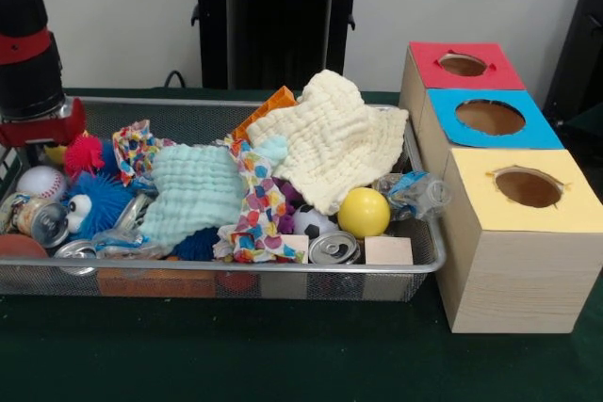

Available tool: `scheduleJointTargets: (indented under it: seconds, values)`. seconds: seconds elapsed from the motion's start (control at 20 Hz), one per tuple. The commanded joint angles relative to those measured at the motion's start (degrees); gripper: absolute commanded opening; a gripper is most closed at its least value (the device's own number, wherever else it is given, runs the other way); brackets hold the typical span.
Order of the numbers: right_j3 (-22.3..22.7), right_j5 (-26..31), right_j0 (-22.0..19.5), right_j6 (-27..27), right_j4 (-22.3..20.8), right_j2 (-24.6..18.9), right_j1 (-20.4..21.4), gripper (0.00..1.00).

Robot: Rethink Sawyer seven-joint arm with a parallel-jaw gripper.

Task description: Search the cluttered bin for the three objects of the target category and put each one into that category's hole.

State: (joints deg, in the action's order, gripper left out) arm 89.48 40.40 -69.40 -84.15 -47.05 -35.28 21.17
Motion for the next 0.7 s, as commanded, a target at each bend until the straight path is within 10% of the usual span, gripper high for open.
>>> scheduleJointTargets:
  seconds: [0.05,0.7]
  values:
    - [0.29,-6.86,8.12,-20.11,-0.7,10.29,4.22,1.0]
    - [3.11,4.4,14.52,-15.59,11.73,14.8,13.89,1.0]
